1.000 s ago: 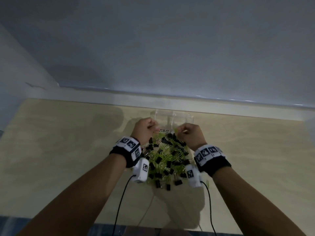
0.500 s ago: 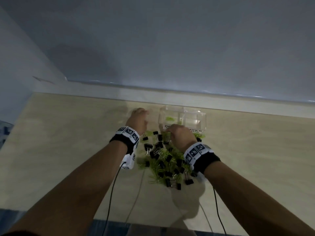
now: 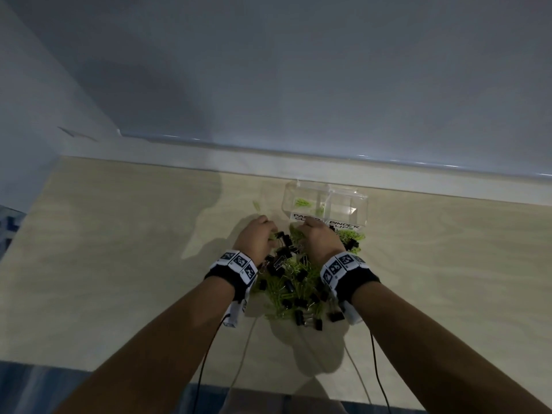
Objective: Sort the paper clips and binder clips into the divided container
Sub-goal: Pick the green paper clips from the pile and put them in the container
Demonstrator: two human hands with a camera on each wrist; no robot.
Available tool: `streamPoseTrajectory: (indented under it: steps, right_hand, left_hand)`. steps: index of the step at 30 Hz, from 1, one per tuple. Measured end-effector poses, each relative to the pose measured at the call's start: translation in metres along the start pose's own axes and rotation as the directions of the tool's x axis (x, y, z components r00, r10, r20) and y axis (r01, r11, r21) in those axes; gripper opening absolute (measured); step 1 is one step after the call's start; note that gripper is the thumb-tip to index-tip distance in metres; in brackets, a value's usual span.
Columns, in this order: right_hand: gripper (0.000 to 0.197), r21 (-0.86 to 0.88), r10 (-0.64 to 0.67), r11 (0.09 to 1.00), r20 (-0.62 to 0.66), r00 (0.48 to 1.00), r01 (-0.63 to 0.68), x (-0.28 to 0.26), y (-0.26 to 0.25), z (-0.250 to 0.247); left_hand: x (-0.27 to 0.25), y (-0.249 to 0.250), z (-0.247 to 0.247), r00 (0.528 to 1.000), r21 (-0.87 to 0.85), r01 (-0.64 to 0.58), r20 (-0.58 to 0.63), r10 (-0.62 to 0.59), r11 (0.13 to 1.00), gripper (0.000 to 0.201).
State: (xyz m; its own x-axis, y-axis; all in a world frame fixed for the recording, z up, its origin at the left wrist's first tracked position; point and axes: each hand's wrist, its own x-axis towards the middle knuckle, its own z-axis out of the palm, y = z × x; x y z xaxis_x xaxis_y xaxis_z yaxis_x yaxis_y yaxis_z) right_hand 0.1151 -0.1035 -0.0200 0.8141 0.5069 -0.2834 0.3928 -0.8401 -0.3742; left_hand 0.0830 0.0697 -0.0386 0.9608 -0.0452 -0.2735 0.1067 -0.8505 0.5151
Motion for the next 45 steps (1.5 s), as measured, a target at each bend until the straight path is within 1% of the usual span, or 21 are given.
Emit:
streamPoseTrajectory:
  steps: [2, 5, 7, 9, 11, 13, 15, 18, 20, 22, 26, 28, 31, 33, 34, 36, 38, 40, 41, 43, 45]
  right_hand:
    - [0.030, 0.044, 0.021, 0.999, 0.008, 1.000, -0.021, 0.000, -0.006, -0.004]
    - [0.028, 0.103, 0.097, 0.989, 0.047, 0.994, -0.102, -0.002, -0.013, -0.009]
    - [0.027, 0.102, 0.141, 0.983, 0.094, 0.986, -0.150, -0.003, -0.016, -0.014]
    - [0.028, 0.088, 0.154, 0.982, 0.141, 0.978, -0.168, -0.006, -0.018, -0.018]
    - [0.026, 0.084, 0.159, 0.981, 0.171, 0.972, -0.175, -0.010, -0.017, -0.018]
    - [0.028, 0.100, 0.192, 0.972, 0.192, 0.962, -0.214, -0.017, -0.012, -0.013]
    - [0.024, 0.152, 0.234, 0.952, 0.188, 0.954, -0.264, -0.026, -0.005, -0.009]
    - [0.009, 0.278, 0.267, 0.915, 0.130, 0.955, -0.293, -0.044, 0.008, -0.007]
    - [0.013, 0.390, 0.304, 0.868, 0.072, 0.950, -0.307, -0.056, 0.017, -0.008]
    - [0.017, 0.514, 0.362, 0.795, 0.027, 0.932, -0.323, -0.064, 0.024, -0.012]
    - [0.017, 0.690, 0.434, 0.676, -0.086, 0.897, -0.261, -0.059, 0.028, -0.035]
    - [0.015, 0.719, 0.436, 0.662, -0.141, 0.889, -0.210, -0.044, 0.024, -0.050]
    - [0.016, 0.695, 0.439, 0.703, -0.259, 0.860, -0.149, -0.014, 0.016, -0.067]
    - [0.016, 0.689, 0.456, 0.711, -0.299, 0.839, -0.141, 0.001, 0.010, -0.075]
    - [0.015, 0.666, 0.449, 0.732, -0.310, 0.838, -0.145, 0.004, 0.008, -0.076]
    - [0.013, 0.584, 0.414, 0.793, -0.304, 0.858, -0.175, 0.003, 0.006, -0.071]
    - [0.012, 0.495, 0.339, 0.852, -0.275, 0.900, -0.169, -0.009, 0.004, -0.055]
    - [0.015, 0.383, 0.239, 0.912, -0.206, 0.949, -0.147, -0.021, 0.001, -0.035]
    - [0.016, 0.312, 0.203, 0.939, -0.165, 0.965, -0.145, -0.025, 0.000, -0.026]
    - [0.019, 0.201, 0.172, 0.968, -0.085, 0.981, -0.153, -0.026, -0.003, -0.010]
    - [0.023, 0.153, 0.177, 0.973, -0.013, 0.984, -0.173, -0.024, -0.009, -0.001]
  left_hand:
    - [-0.002, 0.002, 0.004, 0.998, -0.055, 0.063, 0.005, -0.063, 0.996, 0.025]
    - [-0.006, 0.007, 0.007, 0.990, -0.112, 0.144, 0.009, -0.144, 0.983, 0.015]
    - [-0.007, 0.015, 0.005, 0.984, -0.059, 0.171, 0.057, -0.168, 0.984, 0.012]
    - [-0.010, 0.021, 0.005, 0.978, 0.047, 0.167, 0.116, -0.171, 0.985, 0.014]
    - [-0.014, 0.021, 0.007, 0.982, 0.105, 0.127, 0.129, -0.140, 0.986, 0.017]
    - [-0.020, 0.019, 0.010, 0.986, 0.134, 0.083, 0.136, -0.101, 0.988, 0.022]
    - [-0.028, 0.016, 0.009, 0.985, 0.122, 0.065, 0.149, -0.083, 0.990, 0.021]
    - [-0.039, 0.012, 0.000, 0.989, 0.016, 0.070, 0.127, -0.072, 0.997, 0.007]
    - [-0.042, 0.012, -0.009, 0.991, -0.075, 0.087, 0.105, -0.079, 0.993, 0.004]
    - [-0.039, 0.020, -0.019, 0.996, -0.151, 0.085, 0.054, -0.078, 0.985, 0.001]
    - [-0.010, 0.052, -0.037, 0.997, -0.276, 0.002, -0.071, -0.022, 0.961, 0.009]
    - [0.010, 0.071, -0.044, 0.994, -0.299, -0.051, -0.111, 0.018, 0.953, 0.009]
    - [0.035, 0.089, -0.050, 0.988, -0.300, -0.081, -0.151, 0.036, 0.950, 0.008]
    - [0.043, 0.089, -0.049, 0.985, -0.261, -0.082, -0.168, 0.038, 0.962, 0.015]
    - [0.042, 0.086, -0.048, 0.983, -0.222, -0.082, -0.177, 0.043, 0.972, 0.019]
    - [0.027, 0.076, -0.042, 0.982, -0.152, -0.081, -0.180, 0.053, 0.985, 0.021]
    - [0.002, 0.060, -0.031, 0.991, -0.111, -0.071, -0.119, 0.058, 0.991, 0.020]
    - [-0.024, 0.044, -0.018, 0.998, -0.073, -0.061, 0.026, 0.063, 0.995, 0.026]
    - [-0.032, 0.038, -0.011, 0.992, -0.044, -0.067, 0.107, 0.071, 0.997, 0.033]
    - [-0.039, 0.031, 0.001, 0.973, 0.027, -0.084, 0.216, 0.076, 0.996, 0.048]
    - [-0.038, 0.029, 0.007, 0.970, 0.079, -0.096, 0.231, 0.075, 0.992, 0.053]
